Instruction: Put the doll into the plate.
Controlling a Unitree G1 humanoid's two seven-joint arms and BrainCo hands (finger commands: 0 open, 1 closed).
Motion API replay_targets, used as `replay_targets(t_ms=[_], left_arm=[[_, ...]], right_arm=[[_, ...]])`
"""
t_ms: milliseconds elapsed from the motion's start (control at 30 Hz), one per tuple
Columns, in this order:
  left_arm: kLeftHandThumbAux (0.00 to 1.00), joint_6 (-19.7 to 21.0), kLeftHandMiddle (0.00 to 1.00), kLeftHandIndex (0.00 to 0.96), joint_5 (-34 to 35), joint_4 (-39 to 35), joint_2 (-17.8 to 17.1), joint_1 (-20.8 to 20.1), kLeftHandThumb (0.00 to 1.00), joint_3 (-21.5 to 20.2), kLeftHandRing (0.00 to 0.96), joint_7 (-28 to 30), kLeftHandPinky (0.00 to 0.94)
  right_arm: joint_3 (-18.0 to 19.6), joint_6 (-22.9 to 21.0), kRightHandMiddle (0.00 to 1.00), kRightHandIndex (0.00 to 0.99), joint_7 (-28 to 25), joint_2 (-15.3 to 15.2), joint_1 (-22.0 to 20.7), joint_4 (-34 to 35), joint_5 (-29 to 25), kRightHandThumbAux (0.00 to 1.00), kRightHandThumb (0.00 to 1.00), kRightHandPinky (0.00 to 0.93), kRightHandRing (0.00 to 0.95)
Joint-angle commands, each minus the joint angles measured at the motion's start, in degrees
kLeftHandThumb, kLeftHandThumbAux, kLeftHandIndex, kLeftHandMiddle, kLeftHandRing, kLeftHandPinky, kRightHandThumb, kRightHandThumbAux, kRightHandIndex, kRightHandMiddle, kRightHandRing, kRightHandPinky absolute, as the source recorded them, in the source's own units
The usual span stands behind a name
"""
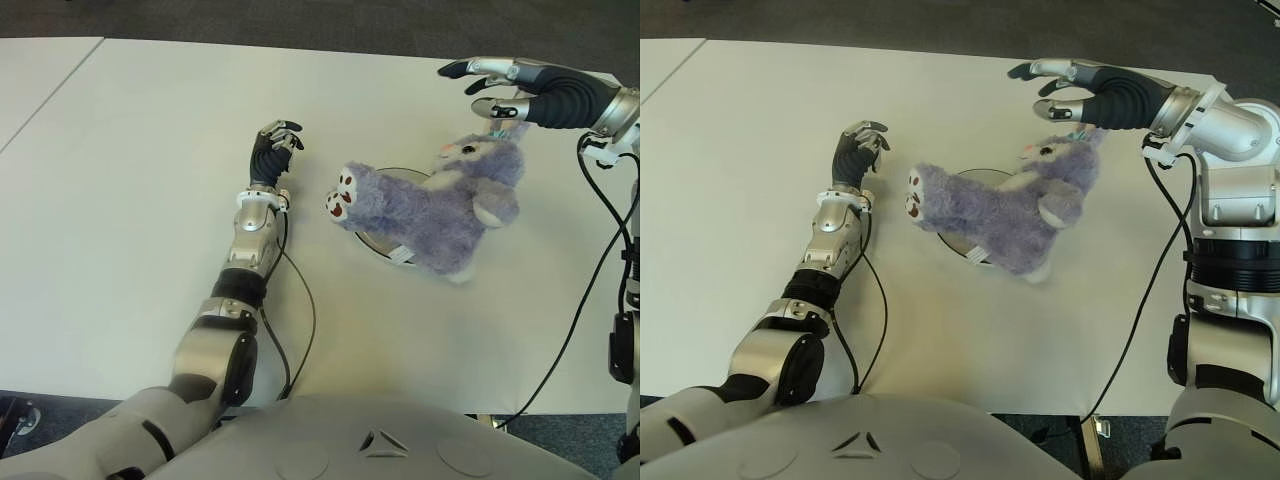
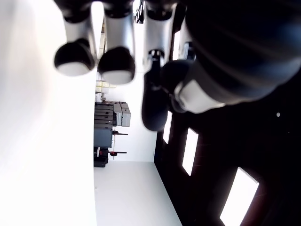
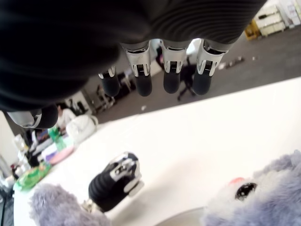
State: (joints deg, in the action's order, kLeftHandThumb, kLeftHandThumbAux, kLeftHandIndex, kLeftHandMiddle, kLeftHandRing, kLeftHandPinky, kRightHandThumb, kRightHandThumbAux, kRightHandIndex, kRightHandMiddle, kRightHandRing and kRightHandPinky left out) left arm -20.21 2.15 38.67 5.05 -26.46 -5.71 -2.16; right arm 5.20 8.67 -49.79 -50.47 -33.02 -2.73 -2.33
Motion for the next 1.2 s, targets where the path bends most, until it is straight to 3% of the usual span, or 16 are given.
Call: replay_targets(t_ms=[33,267,467,633,767,1033,1200], left_arm=[[0.703,0.01,0.869,0.442,0.64,3.04,0.49,4.24,0.711,-0.18,0.871,0.25,0.860],[0.704,-0.06,0.870,0.442,0.53,2.74,0.11,4.53,0.711,-0.07,0.874,0.44,0.861],[0.703,-0.30,0.871,0.442,0.55,2.45,-0.04,4.71,0.712,0.03,0.875,0.60,0.863],[0.703,-0.56,0.870,0.442,0.63,2.57,-0.14,4.65,0.713,-0.01,0.875,0.72,0.864],[0.703,-0.88,0.870,0.442,0.70,2.69,-0.20,4.57,0.713,-0.05,0.874,0.96,0.864],[0.703,-1.61,0.870,0.442,0.98,2.87,-0.18,4.45,0.713,-0.27,0.876,1.21,0.864],[0.704,-2.03,0.872,0.442,1.14,2.90,-0.24,4.48,0.712,-0.43,0.877,1.34,0.863]], right_arm=[[3.99,-5.01,0.022,0.044,6.70,0.93,5.28,1.68,1.62,0.364,0.726,0.249,0.066],[7.50,-7.81,0.174,0.136,18.57,6.71,10.96,4.66,2.71,0.451,0.815,0.326,0.211],[11.27,-16.51,0.311,0.217,27.88,15.60,15.15,12.07,-1.76,0.582,0.881,0.428,0.357],[12.35,-17.96,0.352,0.272,30.57,17.72,15.97,12.35,-2.23,0.645,0.871,0.446,0.401],[12.86,-17.62,0.371,0.385,32.11,18.74,16.16,11.92,-2.07,0.703,0.754,0.452,0.417],[16.45,-16.43,0.381,0.416,34.90,18.25,16.50,7.10,-2.09,0.720,0.719,0.453,0.420],[17.92,-14.84,0.389,0.419,38.96,20.25,16.94,5.14,-1.41,0.721,0.716,0.455,0.427]])
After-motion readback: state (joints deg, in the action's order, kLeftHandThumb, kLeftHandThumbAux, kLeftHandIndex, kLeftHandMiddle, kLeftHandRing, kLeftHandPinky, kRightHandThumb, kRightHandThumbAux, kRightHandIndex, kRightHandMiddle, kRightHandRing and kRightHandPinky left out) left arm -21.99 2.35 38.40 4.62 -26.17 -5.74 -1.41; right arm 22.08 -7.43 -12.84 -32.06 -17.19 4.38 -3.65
